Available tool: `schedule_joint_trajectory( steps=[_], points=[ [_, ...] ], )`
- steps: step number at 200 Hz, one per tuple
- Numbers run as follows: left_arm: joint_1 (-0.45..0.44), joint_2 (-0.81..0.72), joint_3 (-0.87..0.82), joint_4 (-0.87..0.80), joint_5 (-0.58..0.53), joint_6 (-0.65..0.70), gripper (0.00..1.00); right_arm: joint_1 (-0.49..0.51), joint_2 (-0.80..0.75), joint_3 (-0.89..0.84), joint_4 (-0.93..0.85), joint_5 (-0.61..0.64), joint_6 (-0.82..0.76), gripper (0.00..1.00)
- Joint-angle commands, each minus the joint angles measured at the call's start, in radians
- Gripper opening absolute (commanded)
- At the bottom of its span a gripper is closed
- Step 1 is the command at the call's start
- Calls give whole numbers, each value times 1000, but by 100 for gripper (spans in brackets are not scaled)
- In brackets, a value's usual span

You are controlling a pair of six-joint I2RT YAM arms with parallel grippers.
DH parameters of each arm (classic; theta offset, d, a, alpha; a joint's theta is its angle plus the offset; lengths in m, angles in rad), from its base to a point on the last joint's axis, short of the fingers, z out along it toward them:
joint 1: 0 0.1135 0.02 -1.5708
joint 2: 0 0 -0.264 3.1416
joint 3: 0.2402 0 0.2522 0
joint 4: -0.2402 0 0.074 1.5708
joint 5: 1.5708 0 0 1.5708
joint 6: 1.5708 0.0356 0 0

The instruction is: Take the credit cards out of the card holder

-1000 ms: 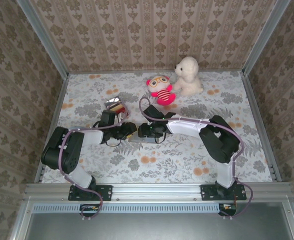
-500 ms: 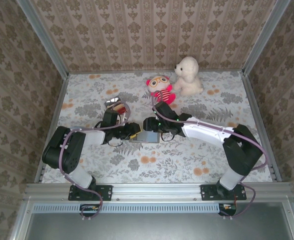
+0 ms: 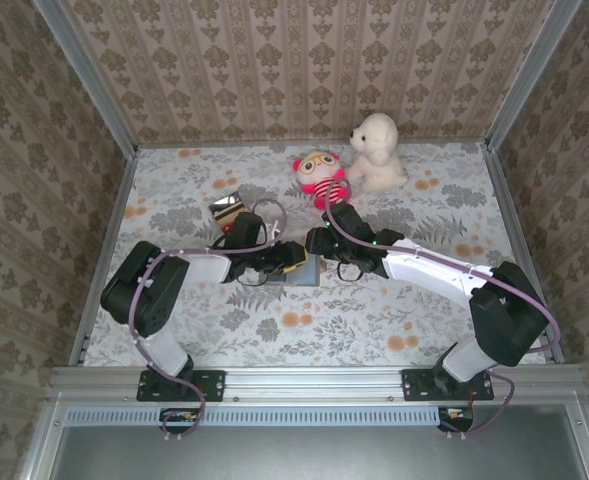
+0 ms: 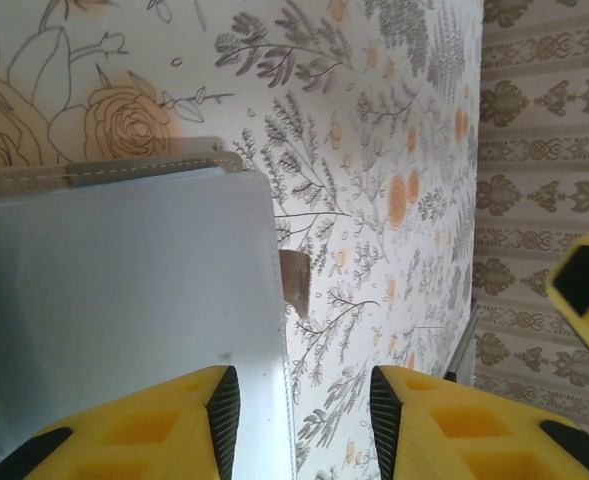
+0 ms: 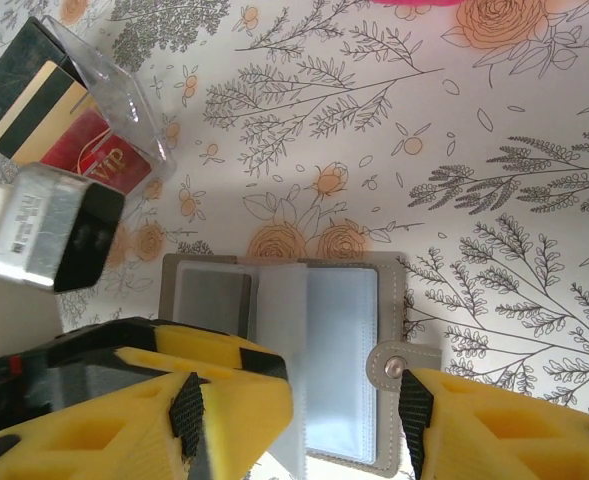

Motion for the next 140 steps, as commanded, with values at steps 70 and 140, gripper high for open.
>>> schedule_joint_trajectory(
  steps=[70,140],
  points=[
    [49,-102,55,-290,-120,171,24,8,75,59,-37,-89,-13,47],
    [173,-222,-3,-439,-235,212,28,47,282,188,-88,-191,8,34]
  ],
)
